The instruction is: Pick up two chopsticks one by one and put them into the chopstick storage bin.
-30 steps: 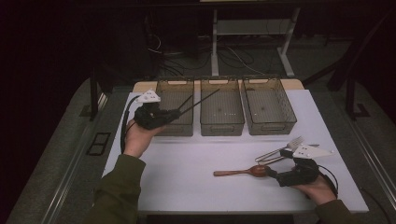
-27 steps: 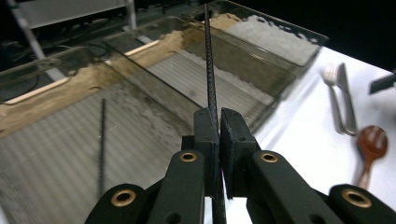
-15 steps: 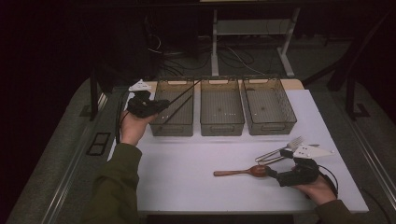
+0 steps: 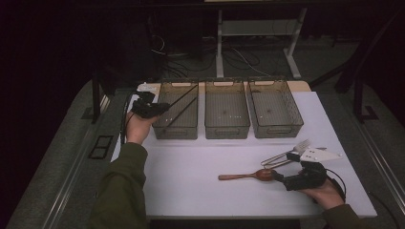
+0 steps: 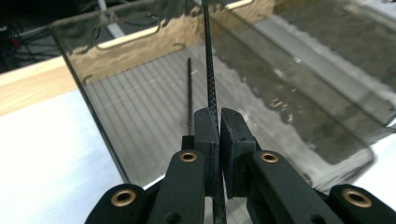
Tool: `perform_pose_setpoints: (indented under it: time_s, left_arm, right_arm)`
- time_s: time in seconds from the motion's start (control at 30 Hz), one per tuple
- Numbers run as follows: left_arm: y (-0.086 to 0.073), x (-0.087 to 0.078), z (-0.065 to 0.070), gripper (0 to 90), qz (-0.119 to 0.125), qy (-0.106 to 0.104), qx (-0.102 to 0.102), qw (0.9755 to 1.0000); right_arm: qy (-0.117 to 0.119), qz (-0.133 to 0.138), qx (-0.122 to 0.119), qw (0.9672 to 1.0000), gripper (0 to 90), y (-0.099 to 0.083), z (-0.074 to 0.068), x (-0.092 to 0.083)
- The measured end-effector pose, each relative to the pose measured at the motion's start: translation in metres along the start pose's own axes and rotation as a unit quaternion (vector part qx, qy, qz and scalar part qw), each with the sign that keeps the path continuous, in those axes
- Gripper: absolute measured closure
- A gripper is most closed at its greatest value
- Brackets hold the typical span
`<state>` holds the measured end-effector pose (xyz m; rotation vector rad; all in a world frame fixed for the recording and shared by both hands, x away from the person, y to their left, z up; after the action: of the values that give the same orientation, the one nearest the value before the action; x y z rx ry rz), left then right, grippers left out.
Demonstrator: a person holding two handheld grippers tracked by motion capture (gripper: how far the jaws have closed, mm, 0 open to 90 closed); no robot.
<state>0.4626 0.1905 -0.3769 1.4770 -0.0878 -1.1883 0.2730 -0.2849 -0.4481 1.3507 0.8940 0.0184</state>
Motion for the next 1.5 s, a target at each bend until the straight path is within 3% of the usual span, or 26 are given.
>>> perform_pose_setpoints:
  time_s: [0.4, 0.63, 0.9, 0.97, 1.1, 1.33, 1.5]
  left_arm:
    - [-0.004, 0.014, -0.005, 85.1, -0.038, 0.010, -0.007, 0.9992]
    - [0.002, 0.021, -0.004, 85.0, -0.057, 0.019, 0.003, 0.9982]
    - [0.001, 0.027, -0.003, 84.0, -0.072, 0.013, 0.009, 0.9973]
    - [0.001, 0.028, -0.003, 82.8, -0.070, 0.011, 0.008, 0.9975]
    - [0.002, 0.026, -0.001, 71.5, -0.058, 0.016, 0.014, 0.9981]
    - [0.005, 0.018, 0.007, 60.2, -0.025, -0.006, 0.025, 0.9993]
    - [0.004, 0.012, 0.016, 54.5, 0.001, -0.029, 0.036, 0.9989]
  right_arm:
    - [0.001, 0.001, 0.001, 1.0000, 2.9, 0.000, 0.000, 0.000]
    - [0.002, -0.001, -0.001, 1.0000, 2.9, 0.000, 0.000, 0.000]
    - [0.001, 0.000, -0.001, 1.0000, 2.9, 0.000, 0.000, 0.000]
    - [0.001, 0.001, -0.001, 1.0000, 2.9, 0.000, 0.000, 0.000]
    - [0.001, 0.001, -0.002, 1.0000, 2.9, 0.000, 0.000, 0.000]
    - [0.002, 0.002, -0.002, 1.0000, 2.9, 0.000, 0.000, 0.000]
    - [0.001, 0.002, -0.001, 1.0000, 2.9, 0.000, 0.000, 0.000]
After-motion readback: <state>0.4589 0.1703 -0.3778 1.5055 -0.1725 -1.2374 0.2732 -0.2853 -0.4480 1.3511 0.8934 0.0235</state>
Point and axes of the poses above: each handheld gripper's, and its own axes: x roughly forward along the jaws, y roughly out of its top, z roughly to its right, the point moved 2 cm from there along x, roughly forward along the jaws, and after that the axes turned 11 degrees about -y, right-handed, at the moved point
